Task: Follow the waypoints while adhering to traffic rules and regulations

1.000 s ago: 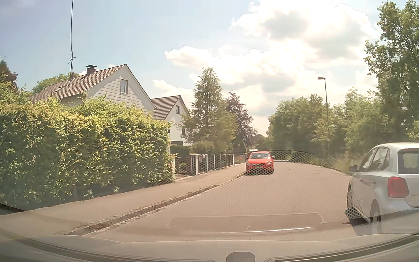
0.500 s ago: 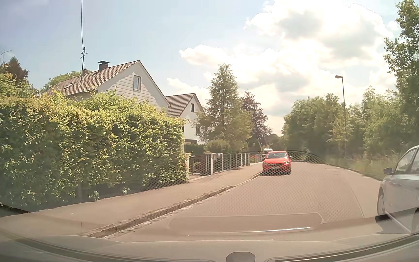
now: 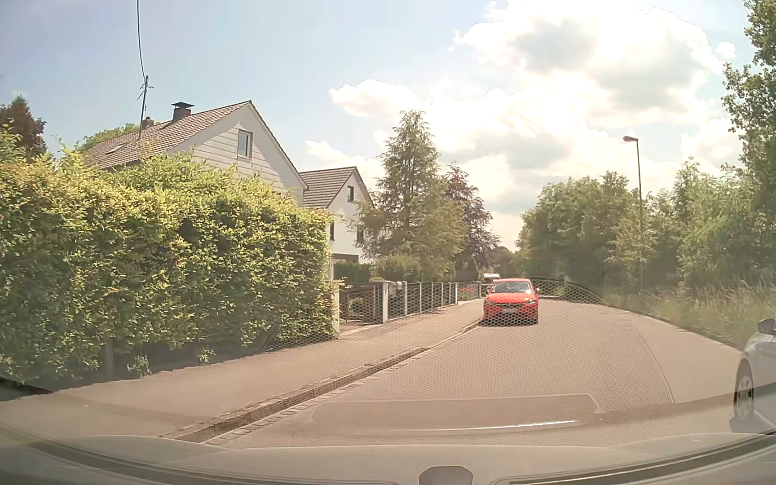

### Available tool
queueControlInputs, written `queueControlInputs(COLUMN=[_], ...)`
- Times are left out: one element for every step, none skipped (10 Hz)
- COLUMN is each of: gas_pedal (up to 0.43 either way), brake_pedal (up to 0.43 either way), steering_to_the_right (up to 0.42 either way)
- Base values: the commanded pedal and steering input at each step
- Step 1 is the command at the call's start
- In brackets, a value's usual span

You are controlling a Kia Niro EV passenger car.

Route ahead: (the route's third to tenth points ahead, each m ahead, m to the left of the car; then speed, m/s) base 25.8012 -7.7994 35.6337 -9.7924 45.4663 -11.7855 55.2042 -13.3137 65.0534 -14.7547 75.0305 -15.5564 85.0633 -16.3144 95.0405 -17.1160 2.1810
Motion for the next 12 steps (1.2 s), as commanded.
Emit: queueControlInputs(gas_pedal=[0.197, 0.209, 0.209, 0.22, 0.228, 0.24, 0.24, 0.24, 0.248, 0.248, 0.248, 0.248], brake_pedal=[0.0, 0.0, 0.0, 0.0, 0.0, 0.0, 0.0, 0.0, 0.0, 0.0, 0.0, 0.0], steering_to_the_right=[0.201, 0.223, 0.228, 0.233, 0.238, 0.247, 0.259, 0.264, 0.264, 0.259, 0.253, 0.238])
